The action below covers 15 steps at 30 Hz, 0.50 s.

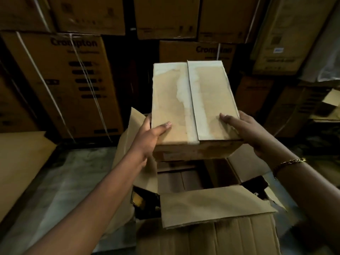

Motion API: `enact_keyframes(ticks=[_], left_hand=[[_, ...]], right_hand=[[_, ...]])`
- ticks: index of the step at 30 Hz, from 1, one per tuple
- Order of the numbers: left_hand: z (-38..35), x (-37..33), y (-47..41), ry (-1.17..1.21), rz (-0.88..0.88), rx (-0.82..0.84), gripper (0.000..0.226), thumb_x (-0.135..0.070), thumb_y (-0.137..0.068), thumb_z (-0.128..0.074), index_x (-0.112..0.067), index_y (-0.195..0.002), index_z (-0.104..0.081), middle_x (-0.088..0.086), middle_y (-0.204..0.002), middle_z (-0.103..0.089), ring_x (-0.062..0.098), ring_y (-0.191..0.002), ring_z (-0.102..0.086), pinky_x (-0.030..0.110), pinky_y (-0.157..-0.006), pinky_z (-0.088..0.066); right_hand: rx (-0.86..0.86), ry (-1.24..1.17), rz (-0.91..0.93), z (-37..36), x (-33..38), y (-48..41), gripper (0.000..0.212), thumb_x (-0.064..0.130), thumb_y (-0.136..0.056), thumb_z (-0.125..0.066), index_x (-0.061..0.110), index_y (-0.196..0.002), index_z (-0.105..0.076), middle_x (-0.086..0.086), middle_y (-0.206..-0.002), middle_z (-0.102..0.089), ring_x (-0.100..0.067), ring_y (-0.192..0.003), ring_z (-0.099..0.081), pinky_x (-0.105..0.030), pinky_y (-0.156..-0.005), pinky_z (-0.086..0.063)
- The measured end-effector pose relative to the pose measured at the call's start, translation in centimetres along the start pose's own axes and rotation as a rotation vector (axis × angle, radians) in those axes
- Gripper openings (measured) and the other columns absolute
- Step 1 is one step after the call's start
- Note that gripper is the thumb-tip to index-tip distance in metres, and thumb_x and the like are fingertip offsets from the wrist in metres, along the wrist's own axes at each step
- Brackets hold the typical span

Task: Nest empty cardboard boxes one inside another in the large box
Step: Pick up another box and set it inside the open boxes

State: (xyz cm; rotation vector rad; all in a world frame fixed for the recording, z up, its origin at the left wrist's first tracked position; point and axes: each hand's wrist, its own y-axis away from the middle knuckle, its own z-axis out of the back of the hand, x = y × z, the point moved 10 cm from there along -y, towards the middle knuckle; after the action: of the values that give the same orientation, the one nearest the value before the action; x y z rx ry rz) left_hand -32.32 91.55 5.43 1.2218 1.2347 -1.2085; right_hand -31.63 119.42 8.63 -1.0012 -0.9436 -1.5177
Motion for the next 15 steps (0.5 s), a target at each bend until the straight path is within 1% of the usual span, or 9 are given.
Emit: enact_keyframes(ticks=[1, 3, 5, 7, 9, 11, 12, 14, 15], left_hand=[[-0.2, 0.8, -0.2, -0.014, 0.024, -0.003, 0.046, -0.028, -0.089, -0.071, -0.03, -0.131, -0.051, -0.004, -0.116, -0.069, 0.015, -0.107, -0.066, 0.043, -0.101, -0.051], [-0.4, 2.6, -0.6, -0.054, 0.082, 0.002, 0.047, -0.03, -0.089, -0.071, -0.034, -0.129, -0.047, -0.002, -0.12, -0.067, 0.018, -0.11, -0.064, 0.044, -0.099, -0.051], [-0.9, 4.3, -0.9, -0.063, 0.144, 0.011, 0.046, -0.027, -0.09, -0.071, -0.033, -0.128, -0.044, -0.002, -0.118, -0.066, 0.017, -0.106, -0.063, 0.038, -0.089, -0.053], [-1.3, 5.9, -1.0, -0.074, 0.207, 0.022, 0.042, -0.023, -0.092, -0.069, -0.029, -0.125, -0.045, -0.006, -0.109, -0.065, 0.011, -0.098, -0.062, 0.03, -0.073, -0.05], [-1.4, 7.8, -1.4, -0.123, 0.265, 0.032, 0.041, -0.021, -0.091, -0.069, -0.025, -0.125, -0.046, -0.005, -0.108, -0.064, 0.009, -0.095, -0.061, 0.028, -0.069, -0.047], [-1.5, 9.6, -2.0, -0.187, 0.319, 0.03, 0.042, -0.019, -0.09, -0.071, -0.02, -0.124, -0.048, -0.001, -0.113, -0.064, 0.011, -0.096, -0.061, 0.03, -0.072, -0.049], [-1.5, 10.6, -2.3, -0.217, 0.349, 0.03, 0.042, -0.019, -0.088, -0.072, -0.017, -0.124, -0.05, 0.001, -0.116, -0.064, 0.013, -0.097, -0.061, 0.033, -0.078, -0.051], [-1.5, 12.2, -2.8, -0.286, 0.406, 0.033, 0.043, -0.02, -0.083, -0.076, -0.015, -0.119, -0.053, 0.003, -0.116, -0.065, 0.017, -0.1, -0.061, 0.038, -0.093, -0.051], [-1.5, 13.0, -3.2, -0.327, 0.424, 0.031, 0.045, -0.024, -0.078, -0.079, -0.016, -0.115, -0.054, 0.003, -0.115, -0.066, 0.019, -0.102, -0.061, 0.04, -0.098, -0.049]], right_hand=[[0.014, 0.011, -0.023, -0.1, -0.7, -0.5, 0.047, 0.052, -0.09, -0.063, 0.034, -0.13, -0.047, 0.011, -0.101, -0.06, -0.012, -0.09, -0.061, -0.029, -0.067, -0.05], [0.046, 0.057, -0.086, -0.4, -2.4, -1.3, 0.054, 0.05, -0.09, -0.064, 0.027, -0.136, -0.046, 0.009, -0.102, -0.058, -0.013, -0.089, -0.059, -0.031, -0.067, -0.05], [0.073, 0.113, -0.15, -0.7, -4.3, -2.1, 0.058, 0.05, -0.09, -0.064, 0.02, -0.138, -0.047, 0.005, -0.106, -0.057, -0.014, -0.088, -0.058, -0.03, -0.063, -0.049], [0.112, 0.153, -0.197, -1.3, -6.3, -2.8, 0.052, 0.049, -0.091, -0.064, 0.018, -0.13, -0.05, 0.003, -0.103, -0.059, -0.017, -0.088, -0.06, -0.028, -0.06, -0.05], [0.145, 0.161, -0.243, -1.8, -8.2, -3.3, 0.042, 0.046, -0.091, -0.065, 0.017, -0.118, -0.052, 0.0, -0.1, -0.059, -0.018, -0.086, -0.062, -0.026, -0.058, -0.052], [0.162, 0.168, -0.284, -2.3, -10.1, -4.0, 0.035, 0.044, -0.09, -0.068, 0.017, -0.107, -0.055, -0.003, -0.1, -0.06, -0.02, -0.085, -0.063, -0.028, -0.063, -0.053], [0.173, 0.173, -0.298, -2.5, -11.0, -4.4, 0.032, 0.042, -0.089, -0.07, 0.016, -0.102, -0.056, -0.004, -0.098, -0.061, -0.021, -0.083, -0.062, -0.031, -0.065, -0.05], [0.191, 0.173, -0.319, -3.0, -12.2, -5.0, 0.028, 0.037, -0.089, -0.072, 0.013, -0.098, -0.058, -0.006, -0.087, -0.059, -0.021, -0.071, -0.057, -0.03, -0.061, -0.045], [0.196, 0.183, -0.334, -3.2, -12.7, -5.3, 0.029, 0.034, -0.089, -0.072, 0.011, -0.099, -0.058, -0.007, -0.083, -0.057, -0.02, -0.066, -0.055, -0.028, -0.057, -0.042]])
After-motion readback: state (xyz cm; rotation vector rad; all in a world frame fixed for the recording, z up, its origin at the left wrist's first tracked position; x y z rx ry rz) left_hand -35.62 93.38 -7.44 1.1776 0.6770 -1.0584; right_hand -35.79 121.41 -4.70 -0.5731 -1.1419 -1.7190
